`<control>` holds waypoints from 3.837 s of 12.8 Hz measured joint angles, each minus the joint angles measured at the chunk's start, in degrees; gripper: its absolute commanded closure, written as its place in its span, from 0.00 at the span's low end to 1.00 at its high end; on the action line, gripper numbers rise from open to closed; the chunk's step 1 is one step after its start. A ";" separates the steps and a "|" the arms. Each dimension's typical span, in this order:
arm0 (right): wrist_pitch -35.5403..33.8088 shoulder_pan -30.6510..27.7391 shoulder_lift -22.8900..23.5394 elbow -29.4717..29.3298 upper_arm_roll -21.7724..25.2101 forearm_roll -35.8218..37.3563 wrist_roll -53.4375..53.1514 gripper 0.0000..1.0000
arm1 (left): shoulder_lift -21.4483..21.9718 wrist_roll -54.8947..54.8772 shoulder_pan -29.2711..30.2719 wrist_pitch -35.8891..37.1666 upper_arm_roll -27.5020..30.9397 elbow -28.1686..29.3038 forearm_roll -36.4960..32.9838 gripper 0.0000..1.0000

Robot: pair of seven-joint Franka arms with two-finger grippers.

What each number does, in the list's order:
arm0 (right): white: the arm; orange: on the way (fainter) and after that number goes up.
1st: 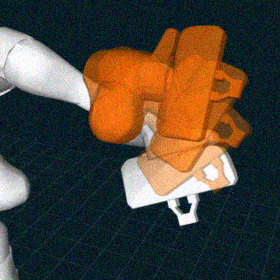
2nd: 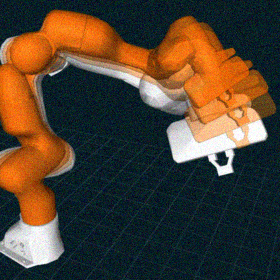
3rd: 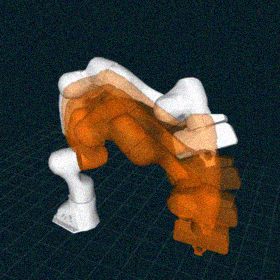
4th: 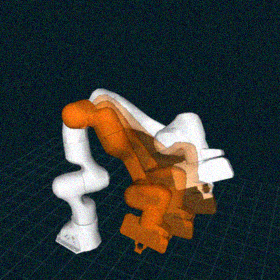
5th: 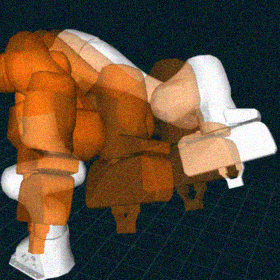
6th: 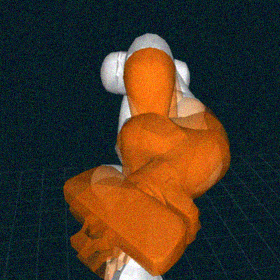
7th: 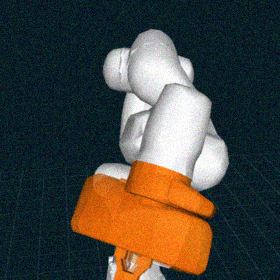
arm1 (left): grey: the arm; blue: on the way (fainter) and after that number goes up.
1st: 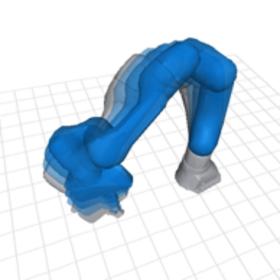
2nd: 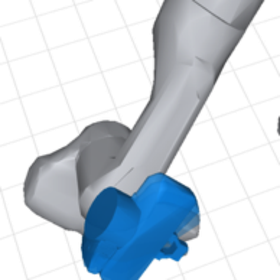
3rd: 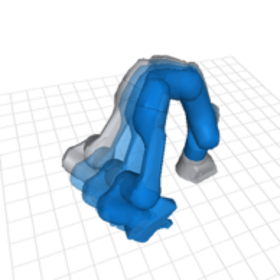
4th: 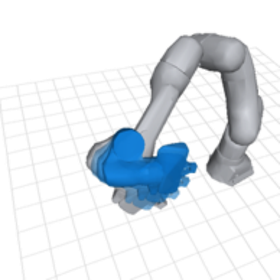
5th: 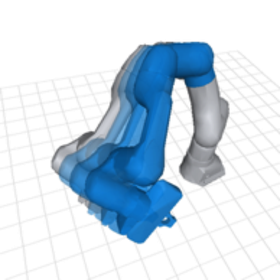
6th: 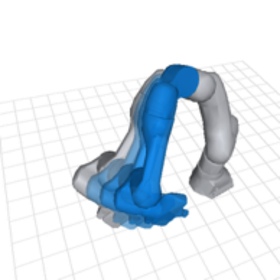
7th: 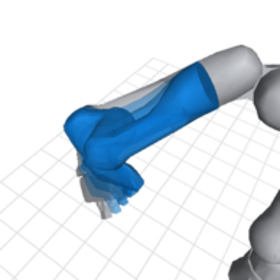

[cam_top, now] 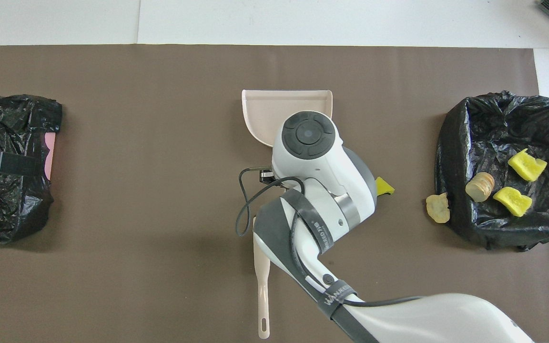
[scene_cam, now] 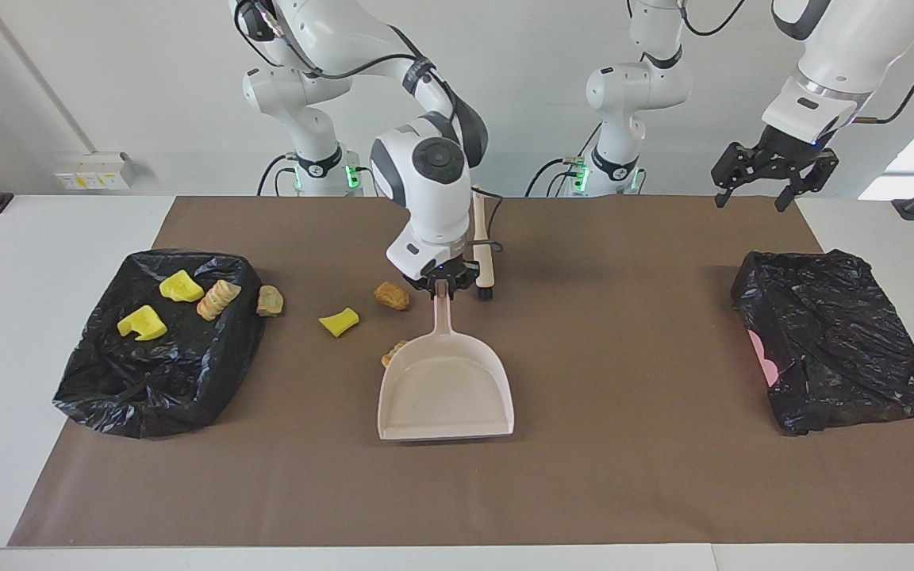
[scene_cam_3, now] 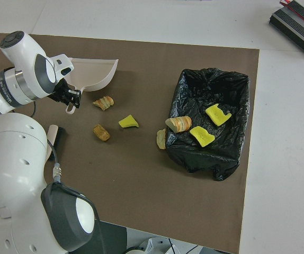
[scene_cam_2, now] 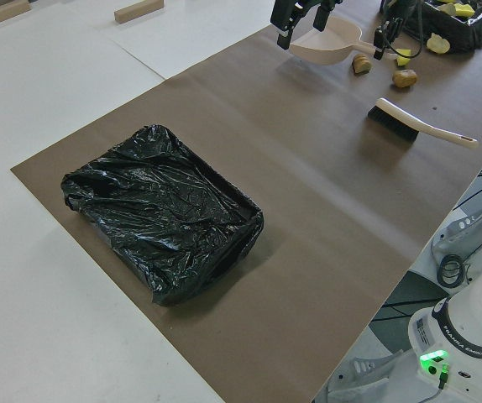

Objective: Sweep and dump trash in bin

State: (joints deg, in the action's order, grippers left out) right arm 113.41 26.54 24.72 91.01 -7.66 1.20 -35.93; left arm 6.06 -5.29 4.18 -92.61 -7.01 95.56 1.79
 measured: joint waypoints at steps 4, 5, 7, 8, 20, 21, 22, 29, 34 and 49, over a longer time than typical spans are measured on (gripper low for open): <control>2.19 1.59 6.28 -5.51 0.18 -0.18 -2.18 0.00 | -0.02 0.74 0.00 0.18 0.00 0.19 0.08 0.00; 2.19 1.56 6.25 -5.81 0.29 -0.21 -2.18 0.00 | -0.02 0.88 0.00 0.34 0.00 0.20 0.08 0.00; 2.19 1.78 6.17 -6.31 0.20 -0.32 -2.18 0.00 | -0.02 0.92 0.00 1.16 0.00 0.20 0.08 0.00; 2.13 1.97 6.12 -6.33 0.14 -0.39 -2.18 0.00 | -0.02 0.93 0.00 1.34 0.00 0.20 0.09 0.00; -2.09 5.99 -12.74 14.22 -0.36 -5.74 -4.68 0.00 | -0.26 1.34 -1.11 -0.07 -1.09 1.47 0.38 0.00; -0.08 7.46 -14.95 17.85 -0.40 -5.85 -5.98 0.00 | -0.67 3.23 -2.82 -2.68 -1.20 2.03 0.51 0.00; 2.34 8.93 -16.84 21.37 -0.47 -6.48 -7.17 0.00 | -1.28 6.53 -5.08 -5.70 -1.28 2.61 0.53 0.00; 13.70 18.85 -22.13 38.15 -0.65 -9.36 -12.43 0.00 | -12.33 16.59 -17.30 -25.21 -1.72 3.28 0.61 0.00; 15.74 20.45 -22.21 41.18 -0.62 -9.38 -13.48 0.03 | -23.66 20.45 -26.95 -35.27 -1.77 3.10 0.73 0.00; 16.17 18.71 -25.08 41.91 -0.07 -9.39 -16.06 0.23 | -32.61 25.96 -32.51 -39.78 -1.69 0.06 0.72 0.61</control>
State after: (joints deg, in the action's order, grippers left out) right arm 129.57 45.25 -0.35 132.92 -7.73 -8.19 -52.00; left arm -26.54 20.67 -28.33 -132.39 -8.70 95.63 2.52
